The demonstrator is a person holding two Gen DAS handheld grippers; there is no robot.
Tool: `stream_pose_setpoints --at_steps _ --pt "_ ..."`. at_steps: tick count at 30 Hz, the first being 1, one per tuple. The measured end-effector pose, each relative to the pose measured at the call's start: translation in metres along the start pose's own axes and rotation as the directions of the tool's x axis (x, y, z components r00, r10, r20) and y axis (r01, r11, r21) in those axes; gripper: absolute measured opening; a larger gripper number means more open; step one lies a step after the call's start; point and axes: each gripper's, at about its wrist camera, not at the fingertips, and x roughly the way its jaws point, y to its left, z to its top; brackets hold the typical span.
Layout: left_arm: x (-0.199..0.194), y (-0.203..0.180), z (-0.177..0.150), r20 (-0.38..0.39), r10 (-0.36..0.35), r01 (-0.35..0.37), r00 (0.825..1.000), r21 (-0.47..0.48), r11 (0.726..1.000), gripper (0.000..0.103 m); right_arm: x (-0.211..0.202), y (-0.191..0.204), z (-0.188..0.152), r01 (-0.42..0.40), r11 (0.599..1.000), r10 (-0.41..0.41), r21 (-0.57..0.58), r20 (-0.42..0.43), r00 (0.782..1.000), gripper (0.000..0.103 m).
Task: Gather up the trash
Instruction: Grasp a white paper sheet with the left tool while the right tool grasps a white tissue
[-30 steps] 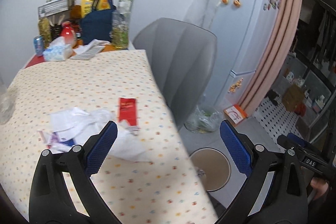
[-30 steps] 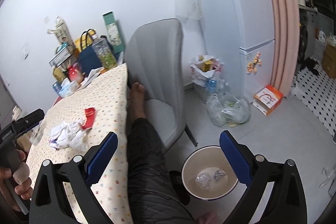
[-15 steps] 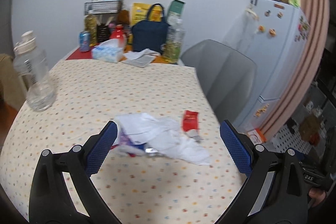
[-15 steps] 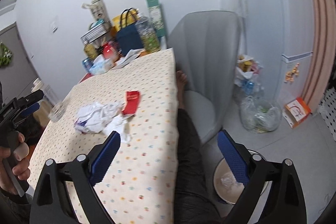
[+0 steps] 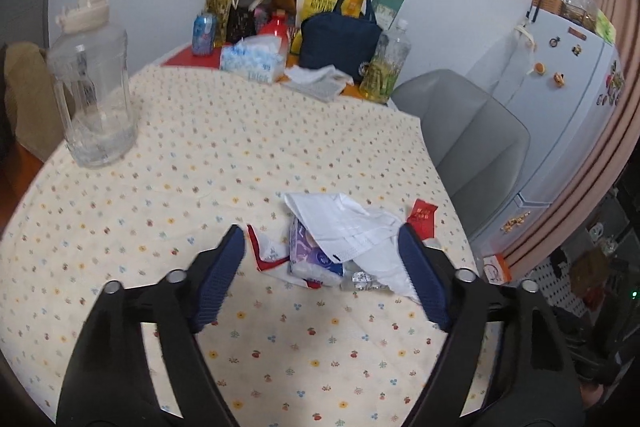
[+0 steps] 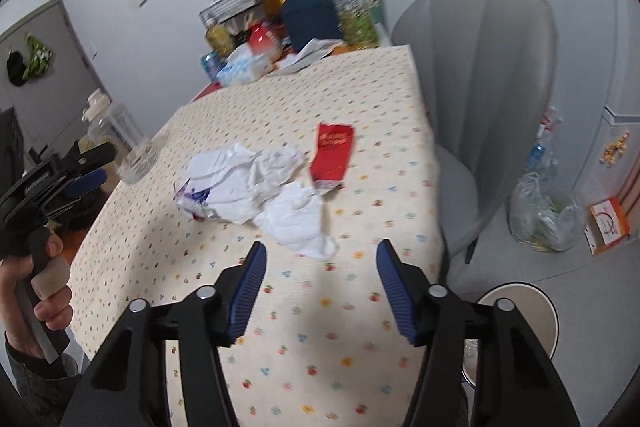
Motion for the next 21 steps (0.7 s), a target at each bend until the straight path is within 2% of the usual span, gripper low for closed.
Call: stream_pose_setpoints --at_steps 2,7,13,18,21 --pt "0.013 0.005 0.001 -0.031 -0.02 0.02 0.999 -0.027 0.999 0.063 0.011 0.004 0.001 -0.002 1.0 0.002 -0.006 -0.018 1.0 0.049" --pt "0.047 0.009 0.004 -0.076 -0.045 0.039 0.996 -0.081 0.996 0.062 0.037 0.003 0.002 0.005 1.0 -0.006 -0.008 -0.073 0.997 0.039" --pt "0.083 0.019 0.014 -0.135 -0.037 0.019 0.99 -0.135 0.991 0.056 0.054 -0.001 0.009 0.004 1.0 -0.004 0.001 -0.092 0.996 0.039" --pt "0.112 0.025 0.026 -0.179 0.003 -0.027 0.984 -0.132 0.991 0.056 0.068 0.001 0.012 0.002 1.0 -0.001 0.003 -0.11 0.994 0.039" --pt "0.128 0.031 0.03 -0.213 0.002 -0.034 0.977 -0.147 0.988 0.056 0.074 0.004 0.011 -0.001 1.0 0.001 0.0 -0.119 0.993 0.039"
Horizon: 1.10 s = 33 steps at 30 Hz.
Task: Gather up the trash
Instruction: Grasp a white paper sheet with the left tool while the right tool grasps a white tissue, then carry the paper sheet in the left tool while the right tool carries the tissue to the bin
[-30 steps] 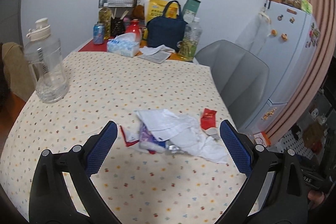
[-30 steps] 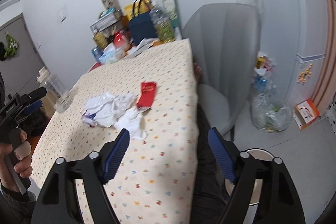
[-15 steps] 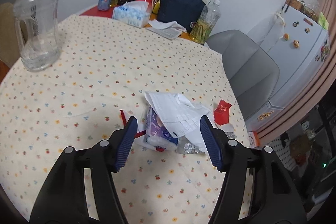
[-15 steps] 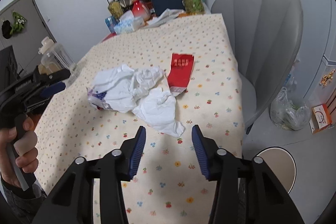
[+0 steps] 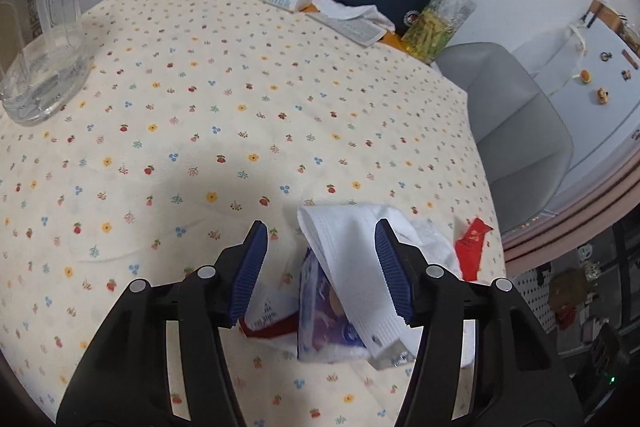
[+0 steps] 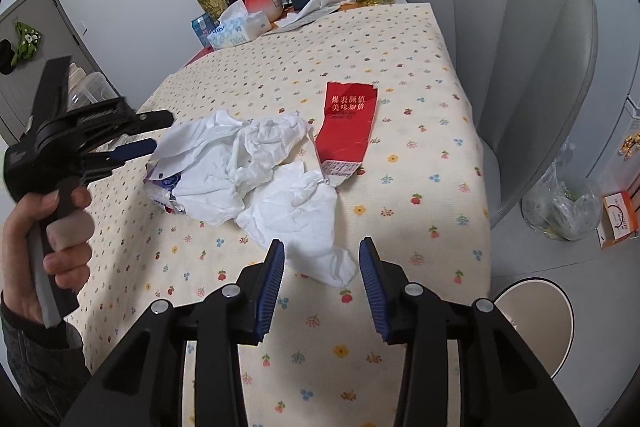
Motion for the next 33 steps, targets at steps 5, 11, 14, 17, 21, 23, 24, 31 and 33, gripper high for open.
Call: stream_pose_setpoints --at_steps 5,11,14,17,21,23,24,31,33 --pt "0.012 0.001 0.003 -0.015 -0.031 0.031 0.999 -0.022 0.999 0.021 0.009 0.004 -0.003 0.009 1.0 -0.01 -0.018 -0.013 1.0 0.04" --pt "-0.004 -0.002 0.0 0.036 -0.027 0.027 0.999 -0.002 1.0 0.003 0.012 0.011 -0.004 0.016 0.999 -0.016 -0.046 -0.006 1.0 0.04" --pt "-0.027 -0.005 -0.001 0.08 -0.042 0.041 0.996 0.006 0.999 0.003 0.013 0.013 -0.004 0.009 0.998 -0.009 -0.057 -0.007 1.0 0.015" --pt "-0.048 -0.006 -0.004 0.116 -0.063 0.063 0.991 0.01 0.998 0.003 0.01 0.016 -0.005 -0.001 0.998 0.001 -0.067 -0.009 1.0 0.007" --pt "-0.077 -0.009 -0.011 0.161 -0.089 0.088 0.983 0.008 0.996 0.003 -0.011 0.023 -0.008 -0.01 0.996 0.013 -0.091 0.032 0.999 0.005" --pt "-0.089 -0.01 -0.016 0.18 -0.093 0.093 0.979 0.007 0.996 0.003 -0.023 0.024 -0.009 -0.026 0.995 0.031 -0.091 0.051 0.998 0.005" --pt "-0.095 -0.012 -0.018 0.188 -0.094 0.094 0.978 0.01 0.995 0.003 -0.03 0.025 -0.01 -0.034 0.995 0.04 -0.092 0.062 0.997 0.005" --pt "-0.12 -0.028 -0.035 0.202 -0.097 0.09 0.975 0.043 0.995 0.003 -0.062 0.029 -0.012 -0.078 0.993 0.088 -0.092 0.11 0.99 0.005" --pt "-0.126 -0.03 -0.04 0.206 -0.098 0.091 0.974 0.046 0.995 0.003 -0.072 0.029 -0.012 -0.085 0.992 0.096 -0.091 0.124 0.988 0.005"
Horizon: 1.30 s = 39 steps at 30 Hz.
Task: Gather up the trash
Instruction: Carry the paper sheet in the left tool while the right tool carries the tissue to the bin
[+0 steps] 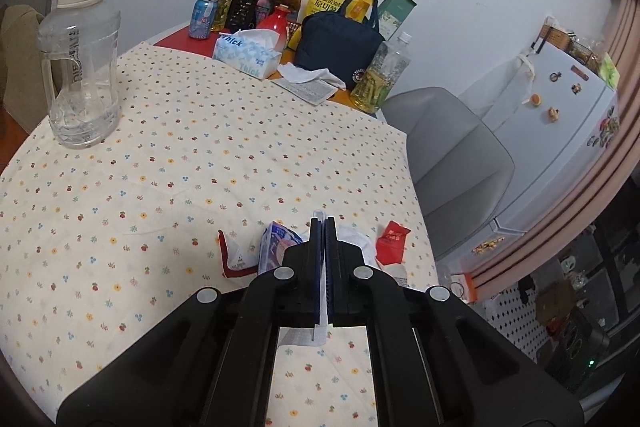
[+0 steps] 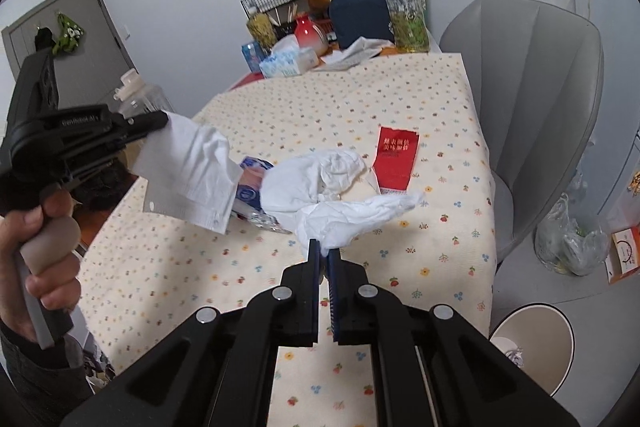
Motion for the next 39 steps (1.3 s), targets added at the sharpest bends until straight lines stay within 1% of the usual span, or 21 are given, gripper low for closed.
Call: stream_pose_setpoints --at_steps 5,10,16,21,28,39 --pt "-0.015 -0.012 -0.006 0.005 -0.002 0.002 1.0 0.021 1.0 0.003 -0.023 0.001 0.0 -0.006 1.0 0.006 -0.001 0.032 0.999 0.005" --pt "-0.025 -0.03 -0.012 0.001 -0.02 0.019 1.0 0.043 0.999 0.003 -0.046 -0.003 -0.001 0.0 1.0 0.0 0.01 0.064 0.998 0.005" --pt "-0.032 -0.056 -0.019 -0.002 -0.035 0.035 0.999 0.086 0.996 0.003 -0.074 -0.021 -0.006 0.018 0.999 -0.023 0.048 0.101 0.995 0.005" --pt "-0.031 -0.078 -0.027 -0.02 -0.053 0.055 0.998 0.12 0.991 0.003 -0.09 -0.038 -0.014 0.041 0.996 -0.051 0.081 0.121 0.991 0.005" --pt "-0.014 -0.118 -0.037 -0.066 -0.094 0.104 0.993 0.174 0.979 0.003 -0.106 -0.072 -0.025 0.087 0.985 -0.107 0.15 0.135 0.985 0.005" --pt "0.033 -0.189 -0.06 -0.173 -0.138 0.18 0.975 0.256 0.95 0.003 -0.124 -0.135 -0.041 0.146 0.956 -0.185 0.254 0.135 0.974 0.005"
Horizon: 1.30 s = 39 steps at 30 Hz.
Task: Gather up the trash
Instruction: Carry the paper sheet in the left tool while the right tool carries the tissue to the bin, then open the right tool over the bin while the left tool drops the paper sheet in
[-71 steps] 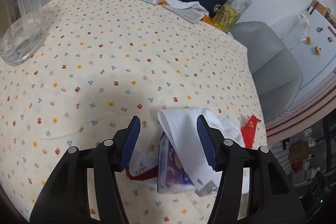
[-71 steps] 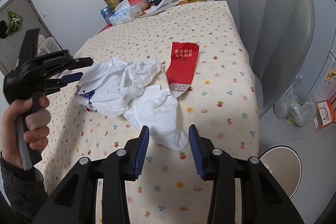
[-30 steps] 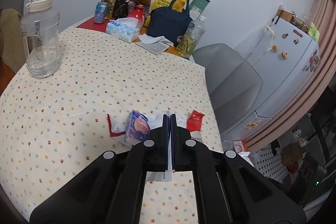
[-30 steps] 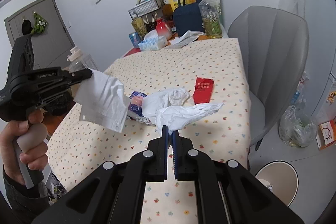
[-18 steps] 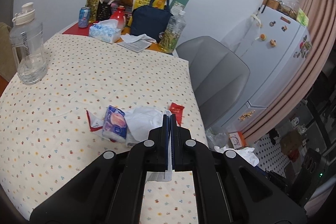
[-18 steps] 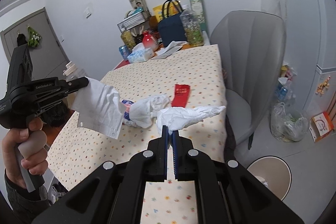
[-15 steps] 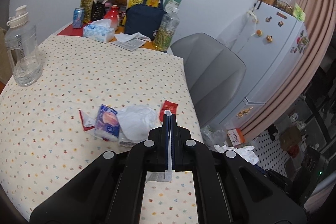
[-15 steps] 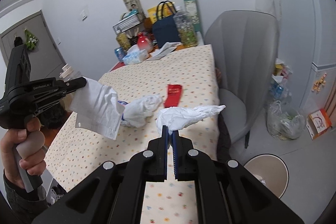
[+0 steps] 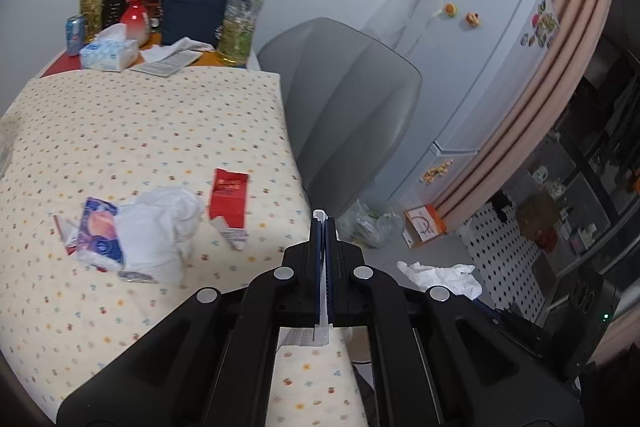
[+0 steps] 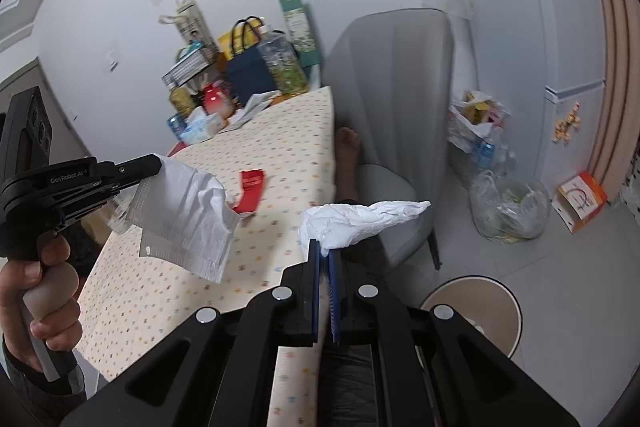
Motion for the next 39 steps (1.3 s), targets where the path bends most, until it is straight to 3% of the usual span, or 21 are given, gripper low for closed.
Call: stream_pose_setpoints --at_steps 13,23,30,31,32,34,39 --pt "0.086 -0.052 -0.009 -0.146 -0.047 0.057 0.988 0.067 0.996 0.003 0.025 -0.087 -0.016 0.102 0.985 -0.095 0.137 -0.06 0.994 0.006" --pt "0.164 -0.08 -0.029 -0.278 -0.057 0.086 0.959 0.096 0.992 0.003 0.061 -0.152 -0.044 0.169 0.957 -0.135 0.235 -0.153 0.979 0.006" --pt "0.202 -0.09 -0.044 -0.343 -0.038 0.081 0.938 0.112 0.99 0.003 0.099 -0.186 -0.071 0.194 0.933 -0.12 0.304 -0.246 0.962 0.009" --pt "0.205 -0.091 -0.045 -0.348 -0.036 0.08 0.937 0.113 0.99 0.003 0.104 -0.188 -0.075 0.198 0.931 -0.118 0.308 -0.261 0.958 0.014" --pt "0.209 -0.092 -0.047 -0.355 -0.033 0.079 0.934 0.116 0.99 0.003 0.109 -0.193 -0.08 0.206 0.925 -0.116 0.318 -0.278 0.953 0.036" --pt "0.216 -0.094 -0.049 -0.367 -0.03 0.08 0.93 0.12 0.99 0.003 0.111 -0.202 -0.086 0.221 0.909 -0.124 0.352 -0.278 0.953 0.066" --pt "0.23 -0.104 -0.056 -0.391 -0.03 0.091 0.92 0.137 0.986 0.003 0.104 -0.218 -0.088 0.247 0.896 -0.151 0.37 -0.27 0.951 0.072"
